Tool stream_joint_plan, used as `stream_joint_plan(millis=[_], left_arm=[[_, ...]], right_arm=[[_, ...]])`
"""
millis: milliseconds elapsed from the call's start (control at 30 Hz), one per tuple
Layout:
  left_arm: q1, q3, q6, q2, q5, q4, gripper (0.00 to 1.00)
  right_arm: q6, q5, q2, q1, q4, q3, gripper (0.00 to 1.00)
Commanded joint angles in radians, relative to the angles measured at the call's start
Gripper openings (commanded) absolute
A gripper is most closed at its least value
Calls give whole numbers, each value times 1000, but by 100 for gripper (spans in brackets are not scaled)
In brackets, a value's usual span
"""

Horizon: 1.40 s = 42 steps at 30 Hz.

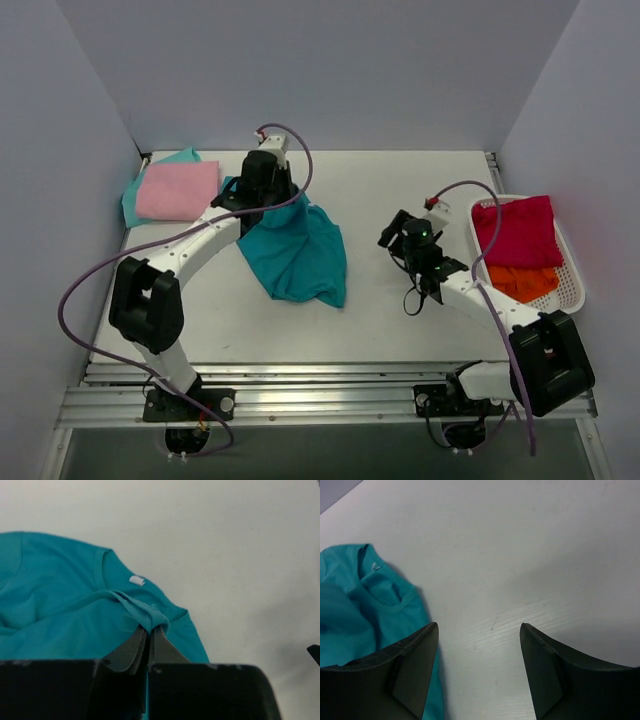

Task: Fold and stack the t-shirts
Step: Flatten the tshirt out

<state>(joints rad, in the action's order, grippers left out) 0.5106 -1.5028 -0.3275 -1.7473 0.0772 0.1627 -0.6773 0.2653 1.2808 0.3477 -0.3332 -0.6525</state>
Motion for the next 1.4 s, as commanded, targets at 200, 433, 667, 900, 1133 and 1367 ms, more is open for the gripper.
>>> stream_joint_plan(millis=[200, 433, 667, 900, 1133, 1367], left_arm=[[-86, 332, -156, 170, 24, -307, 2], [-118, 440, -177, 315, 118, -342, 2], [-119, 464, -199, 307, 87, -356, 2], [-121, 470, -197, 318, 90, -353, 2], [-126, 484, -199, 318, 90, -361, 2], [-129, 484, -199, 305, 85, -370, 2]], right_arm=[[-94, 83, 31, 315, -17, -22, 65], [-234, 141, 43, 497, -50, 114, 66], [-303, 167, 103, 597, -79, 149, 65], [-330, 184, 173, 651, -101, 140, 64], [-340, 230, 176, 674, -75, 140, 61], [-311, 281, 244, 662, -82, 108, 52]])
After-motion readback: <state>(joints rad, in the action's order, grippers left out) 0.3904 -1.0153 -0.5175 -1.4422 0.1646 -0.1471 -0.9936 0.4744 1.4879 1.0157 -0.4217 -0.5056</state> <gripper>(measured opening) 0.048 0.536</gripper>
